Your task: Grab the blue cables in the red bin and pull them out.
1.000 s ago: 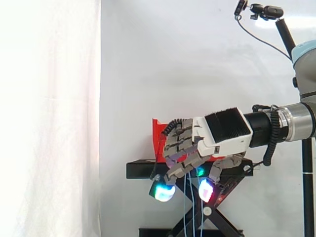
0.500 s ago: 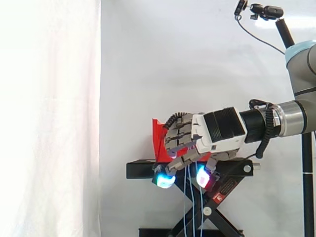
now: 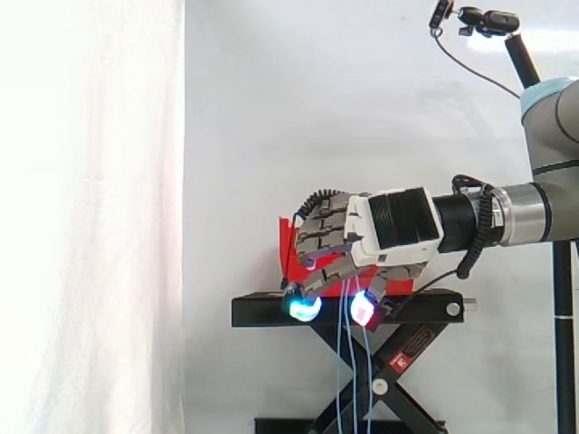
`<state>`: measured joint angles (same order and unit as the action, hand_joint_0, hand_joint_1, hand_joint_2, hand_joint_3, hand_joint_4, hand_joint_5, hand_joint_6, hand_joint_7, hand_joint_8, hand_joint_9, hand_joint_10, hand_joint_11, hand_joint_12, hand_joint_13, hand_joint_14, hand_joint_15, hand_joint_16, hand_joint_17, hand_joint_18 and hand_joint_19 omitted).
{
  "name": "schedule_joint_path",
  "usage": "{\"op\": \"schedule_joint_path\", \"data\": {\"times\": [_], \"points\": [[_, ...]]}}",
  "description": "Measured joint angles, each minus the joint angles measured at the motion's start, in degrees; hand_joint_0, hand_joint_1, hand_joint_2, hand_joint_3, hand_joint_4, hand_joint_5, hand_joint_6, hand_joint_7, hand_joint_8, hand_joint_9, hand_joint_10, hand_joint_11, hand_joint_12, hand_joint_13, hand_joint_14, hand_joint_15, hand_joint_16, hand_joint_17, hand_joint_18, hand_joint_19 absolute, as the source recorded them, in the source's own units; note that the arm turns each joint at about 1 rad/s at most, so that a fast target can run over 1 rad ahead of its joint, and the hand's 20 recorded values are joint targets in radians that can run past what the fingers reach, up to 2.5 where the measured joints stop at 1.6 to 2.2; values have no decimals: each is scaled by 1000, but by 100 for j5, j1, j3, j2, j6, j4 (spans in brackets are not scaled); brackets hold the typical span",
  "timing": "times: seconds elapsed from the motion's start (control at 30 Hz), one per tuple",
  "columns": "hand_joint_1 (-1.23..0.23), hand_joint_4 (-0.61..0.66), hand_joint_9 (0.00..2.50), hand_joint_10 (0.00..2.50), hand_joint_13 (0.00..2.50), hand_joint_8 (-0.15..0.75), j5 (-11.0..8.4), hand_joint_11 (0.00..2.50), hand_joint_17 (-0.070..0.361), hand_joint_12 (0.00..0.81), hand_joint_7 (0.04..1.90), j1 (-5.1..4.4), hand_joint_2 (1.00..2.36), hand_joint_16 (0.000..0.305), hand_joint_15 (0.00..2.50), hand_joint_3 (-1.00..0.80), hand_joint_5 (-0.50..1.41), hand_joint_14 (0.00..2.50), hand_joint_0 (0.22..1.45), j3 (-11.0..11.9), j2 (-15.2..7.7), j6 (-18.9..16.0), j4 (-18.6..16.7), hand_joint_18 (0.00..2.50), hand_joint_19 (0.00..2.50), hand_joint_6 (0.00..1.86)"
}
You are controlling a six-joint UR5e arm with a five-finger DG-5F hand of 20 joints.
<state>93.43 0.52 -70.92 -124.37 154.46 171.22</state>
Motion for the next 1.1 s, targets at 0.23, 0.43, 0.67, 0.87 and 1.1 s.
{"op": "schedule_joint_path", "data": {"times": [0.23, 0.43, 0.67, 0.87, 1.1], "points": [[-1113, 26, 560, 10, 558, 307, 38, 1150, 140, 442, 421, 16, 1000, 62, 661, -1000, 270, 21, 533, 111, 0, 74, 21, 537, 580, 694], [-1105, 83, 520, 11, 525, 330, 43, 1082, 155, 462, 550, 20, 1000, 69, 632, -1000, 330, 18, 462, 173, 0, 120, 21, 555, 557, 284], [-1099, 99, 492, 13, 511, 329, 81, 1019, 157, 465, 590, 32, 1000, 70, 620, -1000, 357, 18, 450, 216, 0, 210, 50, 550, 554, 133], [-1101, 108, 463, 14, 484, 325, 103, 963, 156, 464, 589, 48, 1000, 69, 596, -1000, 397, 17, 453, 217, 0, 238, 159, 534, 557, 1], [-1090, 97, 442, 16, 441, 317, 106, 926, 151, 453, 537, 65, 1000, 67, 572, -1000, 388, 19, 477, 219, 0, 260, 279, 494, 554, 6]]}}
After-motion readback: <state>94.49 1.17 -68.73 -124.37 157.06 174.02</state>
